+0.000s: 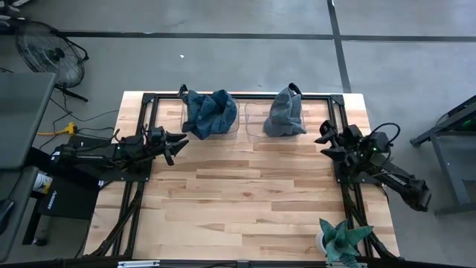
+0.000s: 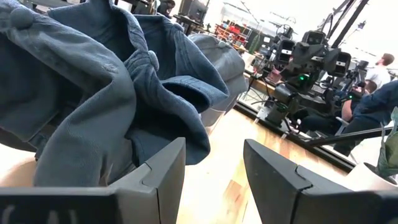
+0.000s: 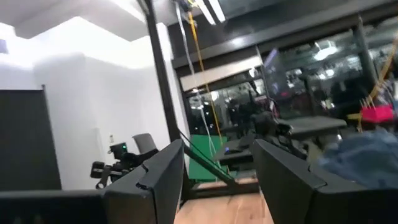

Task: Pick & Place hat
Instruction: Return to Home Position

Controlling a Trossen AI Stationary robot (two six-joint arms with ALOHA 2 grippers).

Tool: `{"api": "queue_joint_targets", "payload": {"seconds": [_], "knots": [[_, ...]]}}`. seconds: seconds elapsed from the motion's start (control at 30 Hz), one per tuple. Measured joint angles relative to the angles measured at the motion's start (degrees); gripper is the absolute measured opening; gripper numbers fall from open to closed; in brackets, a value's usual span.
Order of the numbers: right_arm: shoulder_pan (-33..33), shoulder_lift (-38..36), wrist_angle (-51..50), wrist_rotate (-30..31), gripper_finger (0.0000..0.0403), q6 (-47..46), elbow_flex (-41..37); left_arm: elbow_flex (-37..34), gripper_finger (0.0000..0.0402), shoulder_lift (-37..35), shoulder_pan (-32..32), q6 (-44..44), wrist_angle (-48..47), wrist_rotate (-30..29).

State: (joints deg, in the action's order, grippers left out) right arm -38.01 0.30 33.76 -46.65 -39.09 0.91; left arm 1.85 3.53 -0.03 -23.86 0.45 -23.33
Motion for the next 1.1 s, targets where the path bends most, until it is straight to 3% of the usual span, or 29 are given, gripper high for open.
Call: {"api": "queue_joint_targets", "payload": {"seconds": [0.47,0.6,1.1], "knots": [[23.00,-0.02,-18.50,24.46,0.0188,20.09,0.09,0.00,0.0161,0.00,0.00,0.00,0.00,0.00],[25.84,-0.02,-23.72,29.86,0.0188,21.83,0.04,0.00,0.0161,0.00,0.00,0.00,0.00,-0.02],[27.56,0.06,-32.24,37.36,0.0188,23.03,0.20,0.00,0.0161,-0.02,0.00,0.00,0.00,-0.02]]}}
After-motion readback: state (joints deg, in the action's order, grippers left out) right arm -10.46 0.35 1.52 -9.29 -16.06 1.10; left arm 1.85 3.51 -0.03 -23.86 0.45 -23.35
